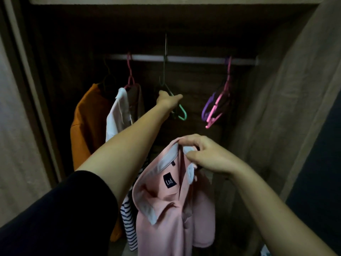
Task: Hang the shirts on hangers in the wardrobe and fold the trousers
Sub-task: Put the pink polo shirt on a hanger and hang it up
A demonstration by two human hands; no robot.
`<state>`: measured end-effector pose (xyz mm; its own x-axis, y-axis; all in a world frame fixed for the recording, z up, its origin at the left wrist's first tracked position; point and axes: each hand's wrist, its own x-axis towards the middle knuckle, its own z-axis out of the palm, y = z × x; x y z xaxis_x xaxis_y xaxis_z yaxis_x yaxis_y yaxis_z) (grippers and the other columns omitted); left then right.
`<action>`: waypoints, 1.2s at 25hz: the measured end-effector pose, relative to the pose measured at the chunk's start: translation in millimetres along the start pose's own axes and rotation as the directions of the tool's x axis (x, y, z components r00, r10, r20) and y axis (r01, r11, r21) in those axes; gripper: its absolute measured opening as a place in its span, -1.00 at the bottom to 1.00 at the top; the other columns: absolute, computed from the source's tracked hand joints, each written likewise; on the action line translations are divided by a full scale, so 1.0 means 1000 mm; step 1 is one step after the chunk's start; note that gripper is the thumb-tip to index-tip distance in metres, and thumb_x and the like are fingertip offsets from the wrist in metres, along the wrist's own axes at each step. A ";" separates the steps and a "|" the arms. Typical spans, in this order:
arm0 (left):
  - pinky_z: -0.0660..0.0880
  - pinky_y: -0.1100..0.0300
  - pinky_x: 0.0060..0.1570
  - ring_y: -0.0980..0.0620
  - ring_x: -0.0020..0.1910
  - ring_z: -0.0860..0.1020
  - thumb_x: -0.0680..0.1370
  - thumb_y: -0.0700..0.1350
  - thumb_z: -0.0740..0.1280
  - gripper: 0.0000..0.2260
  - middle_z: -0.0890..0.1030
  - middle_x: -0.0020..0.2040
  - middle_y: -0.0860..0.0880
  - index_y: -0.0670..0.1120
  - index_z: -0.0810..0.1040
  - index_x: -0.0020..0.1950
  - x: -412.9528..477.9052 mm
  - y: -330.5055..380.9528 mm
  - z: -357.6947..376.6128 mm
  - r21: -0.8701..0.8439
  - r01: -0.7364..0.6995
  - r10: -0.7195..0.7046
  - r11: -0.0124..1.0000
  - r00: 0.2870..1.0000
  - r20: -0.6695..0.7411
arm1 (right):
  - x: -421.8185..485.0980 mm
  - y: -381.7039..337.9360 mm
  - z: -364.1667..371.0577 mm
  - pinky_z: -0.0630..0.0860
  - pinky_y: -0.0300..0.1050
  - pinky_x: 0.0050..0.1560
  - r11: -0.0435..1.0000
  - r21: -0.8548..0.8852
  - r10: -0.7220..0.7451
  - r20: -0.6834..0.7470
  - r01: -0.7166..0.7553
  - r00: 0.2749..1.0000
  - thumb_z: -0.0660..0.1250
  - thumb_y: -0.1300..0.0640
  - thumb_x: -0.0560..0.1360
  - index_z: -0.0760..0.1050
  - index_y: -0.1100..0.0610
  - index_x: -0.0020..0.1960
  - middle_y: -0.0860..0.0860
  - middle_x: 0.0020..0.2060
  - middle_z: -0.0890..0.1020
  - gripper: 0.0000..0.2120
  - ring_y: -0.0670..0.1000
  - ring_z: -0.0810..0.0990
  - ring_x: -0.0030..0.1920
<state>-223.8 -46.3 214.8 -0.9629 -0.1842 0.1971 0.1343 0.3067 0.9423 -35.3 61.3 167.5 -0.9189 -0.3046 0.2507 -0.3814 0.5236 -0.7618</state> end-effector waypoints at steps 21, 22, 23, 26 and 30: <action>0.57 -0.02 -0.02 -0.12 -0.11 0.66 0.44 -0.31 0.35 -0.79 0.60 -0.25 -0.11 -0.21 0.50 0.06 -0.076 0.004 -0.131 -0.161 -0.250 0.261 0.955 0.964 0.050 | -0.016 -0.032 0.036 0.30 -0.14 0.37 0.985 -0.172 -0.022 -0.196 -0.012 0.980 0.22 0.44 0.39 0.49 0.32 0.22 0.14 0.26 0.46 -0.59 0.05 0.41 0.32; 0.58 0.03 -0.10 -0.05 -0.21 0.66 0.46 -0.30 0.36 -0.85 0.60 -0.26 -0.11 -0.20 0.50 0.01 -0.097 -0.007 -0.149 -0.190 -0.267 0.281 0.945 0.958 0.053 | -0.019 -0.036 0.042 0.32 -0.12 0.33 0.982 -0.189 -0.012 -0.199 -0.026 0.980 0.22 0.46 0.38 0.50 0.37 0.17 0.18 0.23 0.48 -0.63 0.08 0.42 0.30; 0.58 0.09 -0.18 0.03 -0.30 0.65 0.50 -0.27 0.35 -0.90 0.59 -0.27 -0.11 -0.20 0.49 -0.01 -0.119 -0.020 -0.168 -0.212 -0.282 0.299 0.936 0.953 0.055 | -0.022 -0.037 0.047 0.33 -0.10 0.29 0.980 -0.197 0.003 -0.202 -0.043 0.979 0.21 0.47 0.37 0.51 0.41 0.13 0.22 0.20 0.50 -0.66 0.11 0.43 0.28; 0.58 0.22 -0.28 0.11 -0.39 0.63 0.58 -0.18 0.26 -0.91 0.59 -0.37 -0.03 -0.20 0.47 -0.03 -0.181 -0.065 -0.230 -0.236 -0.277 0.308 0.931 0.946 0.102 | -0.027 -0.045 0.060 0.37 -0.08 0.21 0.972 -0.224 0.017 -0.209 -0.064 0.978 0.22 0.46 0.34 0.54 0.40 0.09 0.23 0.13 0.54 -0.66 0.13 0.47 0.22; 0.58 0.28 -0.34 0.08 -0.42 0.59 0.58 -0.19 0.21 -0.89 0.51 -0.35 -0.12 -0.23 0.47 -0.04 -0.227 -0.123 -0.302 -0.260 -0.157 0.219 0.953 0.948 0.230 | -0.023 -0.051 0.071 0.47 -0.04 0.04 0.982 -0.161 0.049 -0.271 -0.095 0.961 0.23 0.40 0.32 0.56 0.32 0.08 0.15 -0.05 0.55 -0.65 0.10 0.52 0.01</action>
<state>49.0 -324.1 135.7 -0.9374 0.1071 0.3314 0.3402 0.0782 0.9371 12.8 -14.8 158.2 -0.9292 -0.0514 0.3660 -0.3034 0.6714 -0.6761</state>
